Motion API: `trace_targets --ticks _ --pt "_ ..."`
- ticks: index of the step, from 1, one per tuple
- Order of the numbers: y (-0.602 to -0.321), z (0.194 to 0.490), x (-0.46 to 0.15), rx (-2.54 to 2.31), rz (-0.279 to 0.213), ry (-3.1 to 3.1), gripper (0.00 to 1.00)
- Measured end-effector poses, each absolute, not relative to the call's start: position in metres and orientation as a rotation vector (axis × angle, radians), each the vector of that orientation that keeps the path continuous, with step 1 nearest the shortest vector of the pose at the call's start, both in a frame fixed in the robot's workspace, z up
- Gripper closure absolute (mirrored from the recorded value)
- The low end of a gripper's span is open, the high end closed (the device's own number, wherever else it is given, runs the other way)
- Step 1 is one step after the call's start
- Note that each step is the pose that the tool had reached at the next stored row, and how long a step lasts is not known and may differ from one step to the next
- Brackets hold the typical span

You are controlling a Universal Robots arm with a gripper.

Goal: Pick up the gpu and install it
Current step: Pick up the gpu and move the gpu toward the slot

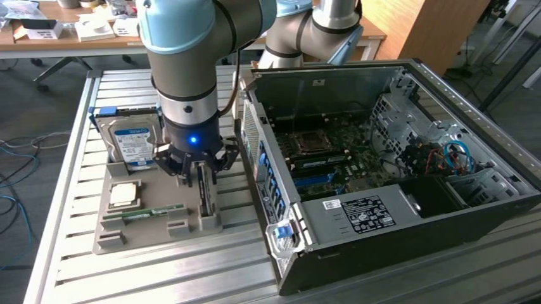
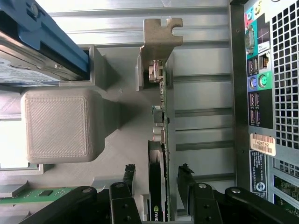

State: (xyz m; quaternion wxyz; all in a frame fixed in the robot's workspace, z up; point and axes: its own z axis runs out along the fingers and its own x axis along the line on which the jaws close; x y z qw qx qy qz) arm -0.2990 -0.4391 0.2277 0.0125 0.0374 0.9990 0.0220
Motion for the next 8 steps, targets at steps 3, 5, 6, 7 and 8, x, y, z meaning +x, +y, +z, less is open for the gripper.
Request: trace_targets --ticks 3,5,6,7,8 --pt "-0.4391 0.2278 -0.298 0.116 0.068 3.114 0.51" --pt "-0.4391 0.2277 -0.298 0.117 0.068 3.114 0.51" --pt "-0.4391 0.2277 -0.298 0.117 0.068 3.114 0.51" --pt "-0.4391 0.2277 -0.298 0.117 0.068 3.114 0.59" --pt "-0.4391 0.2277 -0.298 0.117 0.068 3.114 0.59"
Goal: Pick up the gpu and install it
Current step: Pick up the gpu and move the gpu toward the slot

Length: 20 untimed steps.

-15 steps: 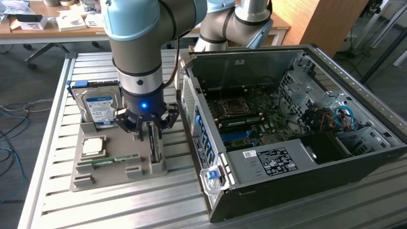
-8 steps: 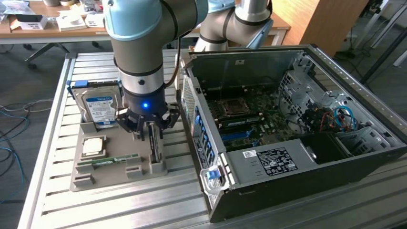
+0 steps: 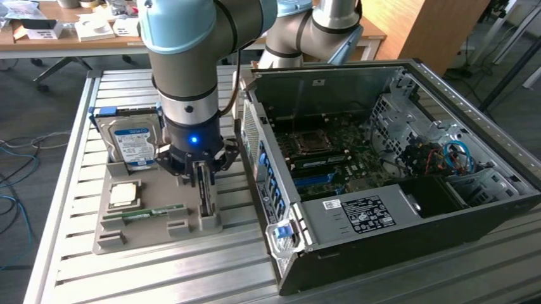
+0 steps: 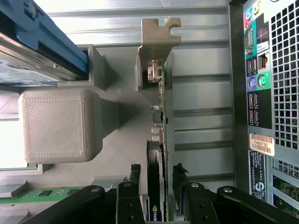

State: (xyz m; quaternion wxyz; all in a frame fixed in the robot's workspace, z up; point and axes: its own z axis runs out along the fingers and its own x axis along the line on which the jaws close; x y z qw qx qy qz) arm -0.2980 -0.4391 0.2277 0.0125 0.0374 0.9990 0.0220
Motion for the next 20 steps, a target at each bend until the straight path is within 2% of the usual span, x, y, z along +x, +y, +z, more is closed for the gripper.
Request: trace_targets --ticks 10,12,14,20 --pt "-0.4391 0.2277 -0.2993 0.117 0.069 3.113 0.59" --pt "-0.4391 0.2277 -0.2993 0.117 0.069 3.113 0.6" --pt "-0.4391 0.2278 -0.2993 0.116 0.068 3.113 0.73" --pt "-0.4391 0.2277 -0.2993 0.117 0.068 3.113 0.74"
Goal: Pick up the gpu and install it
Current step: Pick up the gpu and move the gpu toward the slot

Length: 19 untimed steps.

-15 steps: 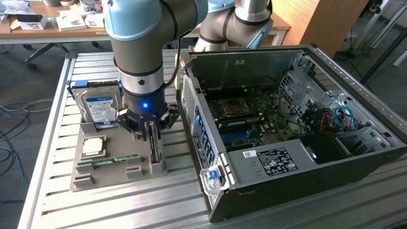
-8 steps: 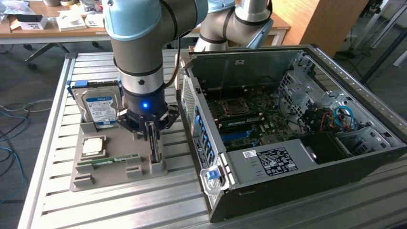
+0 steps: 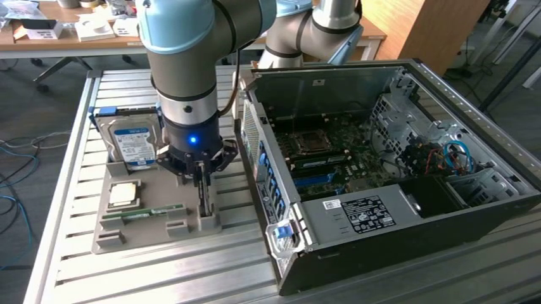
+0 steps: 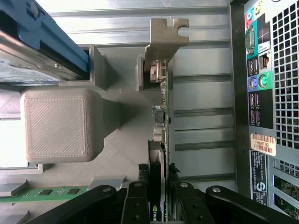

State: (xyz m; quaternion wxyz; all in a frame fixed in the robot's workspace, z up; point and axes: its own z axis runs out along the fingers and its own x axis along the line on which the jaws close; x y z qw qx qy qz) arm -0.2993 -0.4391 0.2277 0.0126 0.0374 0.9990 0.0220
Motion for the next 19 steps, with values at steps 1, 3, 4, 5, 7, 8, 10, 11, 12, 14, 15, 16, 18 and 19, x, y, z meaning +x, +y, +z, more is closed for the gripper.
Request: trace_targets --ticks 1,3,4,5,7,8,10,11,12,14,15,16,18,19 --pt "-0.4391 0.2278 -0.2993 0.117 0.068 3.113 0.74" --pt "-0.4391 0.2277 -0.2993 0.117 0.068 3.113 0.74" --pt "-0.4391 0.2277 -0.2993 0.117 0.069 3.113 0.74" --pt "-0.4391 0.2277 -0.2993 0.117 0.068 3.113 0.74" --pt "-0.4391 0.2277 -0.2993 0.117 0.069 3.113 0.74" --pt "-0.4391 0.2277 -0.2991 0.114 0.069 3.114 0.74" --pt "-0.4391 0.2277 -0.2986 0.1 0.069 3.114 0.74" --pt "-0.4391 0.2277 -0.2986 0.093 0.069 3.114 0.74" --pt "-0.4391 0.2277 -0.2985 0.086 0.069 3.115 0.74" --pt "-0.4391 0.2277 -0.2985 0.085 0.069 3.115 0.74" --pt "-0.4391 0.2277 -0.2985 0.085 0.069 3.115 0.74" --pt "-0.4391 0.2277 -0.2985 0.085 0.069 3.115 0.74" --pt "-0.4391 0.2277 -0.2985 0.085 0.069 3.115 0.74" --pt "-0.4391 0.2278 -0.2985 0.085 0.069 3.115 0.74"
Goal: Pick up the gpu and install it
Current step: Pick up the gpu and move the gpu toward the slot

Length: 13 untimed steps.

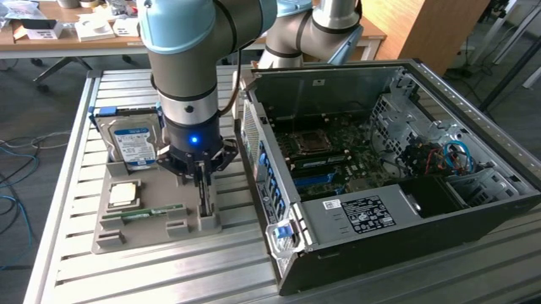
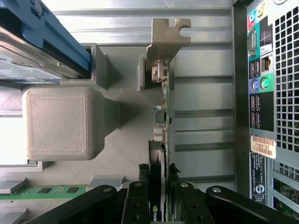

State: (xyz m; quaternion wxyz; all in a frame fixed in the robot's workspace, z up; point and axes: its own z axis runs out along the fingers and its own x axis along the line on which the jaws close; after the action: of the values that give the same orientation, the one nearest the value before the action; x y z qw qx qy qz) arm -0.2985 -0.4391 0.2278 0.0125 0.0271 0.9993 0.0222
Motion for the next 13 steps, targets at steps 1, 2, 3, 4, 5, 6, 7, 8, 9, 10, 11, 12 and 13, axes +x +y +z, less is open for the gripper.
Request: trace_targets --ticks 1,2,3,4,5,6,7,8,9,10,11,12,13 --pt "-0.439 0.228 -0.298 0.084 0.069 3.115 0.74" --pt "-0.439 0.229 -0.298 0.085 0.069 3.115 0.74" --pt "-0.439 0.23 -0.298 0.084 0.069 3.115 0.74" --pt "-0.439 0.232 -0.298 0.085 0.069 3.115 0.74" --pt "-0.439 0.233 -0.298 0.085 0.069 3.115 0.74" --pt "-0.439 0.234 -0.298 0.085 0.069 3.115 0.74" --pt "-0.439 0.236 -0.298 0.085 0.069 3.115 0.74" --pt "-0.439 0.238 -0.298 0.085 0.069 3.115 0.74" --pt "-0.439 0.24 -0.298 0.085 0.069 3.115 0.74" --pt "-0.439 0.242 -0.298 0.085 0.069 3.115 0.74" --pt "-0.439 0.245 -0.298 0.085 0.069 3.115 0.74" --pt "-0.439 0.247 -0.298 0.085 0.069 3.115 0.74" --pt "-0.439 0.249 -0.298 0.084 0.069 3.115 0.74"
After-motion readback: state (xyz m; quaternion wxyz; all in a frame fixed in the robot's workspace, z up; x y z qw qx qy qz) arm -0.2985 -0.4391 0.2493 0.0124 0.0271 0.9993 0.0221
